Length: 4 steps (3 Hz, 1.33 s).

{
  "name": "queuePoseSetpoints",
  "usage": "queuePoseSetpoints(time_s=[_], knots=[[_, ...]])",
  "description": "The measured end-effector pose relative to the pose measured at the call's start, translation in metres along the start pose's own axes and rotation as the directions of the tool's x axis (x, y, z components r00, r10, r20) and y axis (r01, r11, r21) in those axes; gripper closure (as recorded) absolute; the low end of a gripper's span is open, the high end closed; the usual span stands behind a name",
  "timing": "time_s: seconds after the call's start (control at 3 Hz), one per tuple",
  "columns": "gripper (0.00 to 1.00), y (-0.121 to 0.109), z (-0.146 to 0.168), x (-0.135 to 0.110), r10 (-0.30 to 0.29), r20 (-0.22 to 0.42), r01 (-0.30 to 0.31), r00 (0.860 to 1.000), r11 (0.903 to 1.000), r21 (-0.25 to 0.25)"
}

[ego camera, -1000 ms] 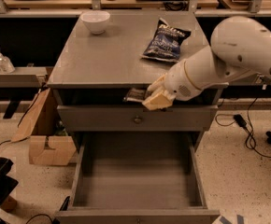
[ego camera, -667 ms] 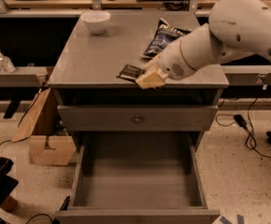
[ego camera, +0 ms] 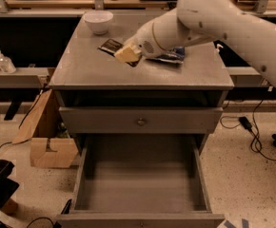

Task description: Pick rxbar chocolate from middle drawer and place on counter

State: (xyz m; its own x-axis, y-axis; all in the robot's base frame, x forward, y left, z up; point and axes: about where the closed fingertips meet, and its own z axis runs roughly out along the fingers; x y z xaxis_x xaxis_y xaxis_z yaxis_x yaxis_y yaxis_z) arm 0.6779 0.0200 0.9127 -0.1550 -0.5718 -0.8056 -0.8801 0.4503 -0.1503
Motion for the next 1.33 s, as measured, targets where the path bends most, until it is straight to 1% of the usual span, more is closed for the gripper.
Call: queuePoseSetpoints(time_s=[0.33,0.67,1.0,1.33], knots=[[1.0,-0.027,0.054,-0.015,0.016,0.06,-0.018,0.998,0.9995,0.025],[1.0,-0.044,0.107,-0.023,0.011,0.095,-0.014,0.995,0.9995,0.028],[0.82,-0.044,0.113,-0.02,0.017,0.094,-0.019,0.995,0.9996,0.021],[0.51,-0.041,0.115,-0.02,0.016,0.092,-0.018,0.996,0.9997,0.016]])
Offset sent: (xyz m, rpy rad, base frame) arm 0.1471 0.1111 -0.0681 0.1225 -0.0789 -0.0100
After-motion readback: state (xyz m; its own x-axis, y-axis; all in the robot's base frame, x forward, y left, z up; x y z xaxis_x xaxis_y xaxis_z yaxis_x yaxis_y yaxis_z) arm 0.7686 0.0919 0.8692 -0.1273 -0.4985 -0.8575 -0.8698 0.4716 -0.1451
